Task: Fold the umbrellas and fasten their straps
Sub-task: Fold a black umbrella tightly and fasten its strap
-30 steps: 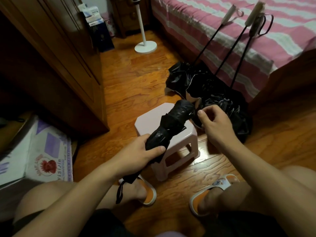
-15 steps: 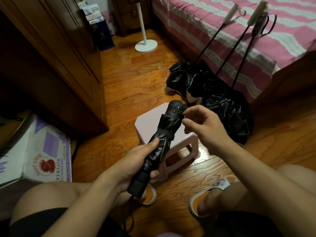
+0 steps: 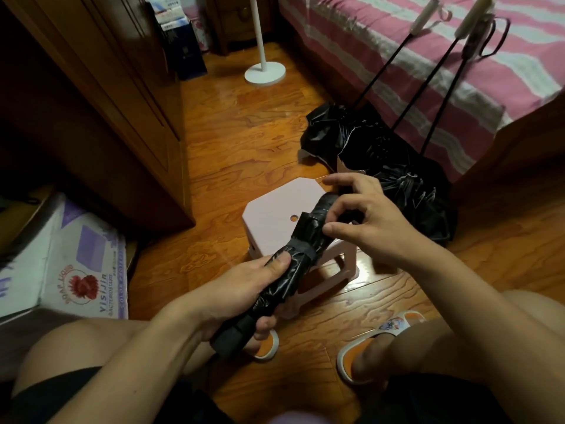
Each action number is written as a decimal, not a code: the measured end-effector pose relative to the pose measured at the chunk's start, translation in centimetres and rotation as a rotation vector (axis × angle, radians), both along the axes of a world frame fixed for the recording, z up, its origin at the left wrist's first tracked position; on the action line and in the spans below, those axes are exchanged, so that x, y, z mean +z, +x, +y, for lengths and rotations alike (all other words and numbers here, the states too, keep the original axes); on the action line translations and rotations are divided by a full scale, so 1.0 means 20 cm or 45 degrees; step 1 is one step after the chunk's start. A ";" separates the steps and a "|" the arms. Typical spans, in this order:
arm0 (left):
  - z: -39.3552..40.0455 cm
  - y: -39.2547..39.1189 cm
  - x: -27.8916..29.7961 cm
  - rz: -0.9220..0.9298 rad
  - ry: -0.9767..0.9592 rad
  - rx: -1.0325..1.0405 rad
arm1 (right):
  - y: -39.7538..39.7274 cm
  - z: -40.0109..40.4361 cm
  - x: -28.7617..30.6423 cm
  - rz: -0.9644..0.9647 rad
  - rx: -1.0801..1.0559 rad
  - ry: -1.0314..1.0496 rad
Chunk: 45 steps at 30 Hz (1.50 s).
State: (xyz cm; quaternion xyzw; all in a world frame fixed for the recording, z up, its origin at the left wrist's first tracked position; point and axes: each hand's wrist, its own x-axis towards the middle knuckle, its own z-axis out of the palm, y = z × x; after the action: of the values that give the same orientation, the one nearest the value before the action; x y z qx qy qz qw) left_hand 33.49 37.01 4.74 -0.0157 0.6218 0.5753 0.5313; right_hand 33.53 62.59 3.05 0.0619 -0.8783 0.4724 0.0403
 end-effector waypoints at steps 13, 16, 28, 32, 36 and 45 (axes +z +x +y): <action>-0.10 -0.08 0.01 0.055 -0.128 -0.118 | 0.03 -0.02 0.03 -0.522 0.055 -0.622; -0.11 -0.09 0.04 0.785 -0.628 -0.096 | 0.00 0.00 0.00 -0.518 -0.181 -0.674; -0.01 0.00 -0.08 2.551 -1.015 -0.496 | 0.01 -0.04 -0.04 -0.594 -0.543 -0.956; -0.05 -0.10 -0.06 2.388 -1.229 -0.636 | 0.02 -0.04 -0.05 -0.623 -0.501 -0.944; -0.08 -0.17 -0.01 2.298 -0.991 -0.717 | 0.03 -0.06 -0.05 -0.654 -0.485 -0.983; 0.01 -0.09 0.01 2.253 -1.212 -0.446 | 0.02 -0.07 -0.05 -0.495 -0.482 -0.947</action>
State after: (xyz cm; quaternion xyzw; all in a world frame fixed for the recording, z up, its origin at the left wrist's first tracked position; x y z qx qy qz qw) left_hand 31.65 37.16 5.03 0.2966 0.9493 -0.0122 -0.1035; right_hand 33.97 61.29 2.05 -0.2082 -0.6362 0.7426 -0.0202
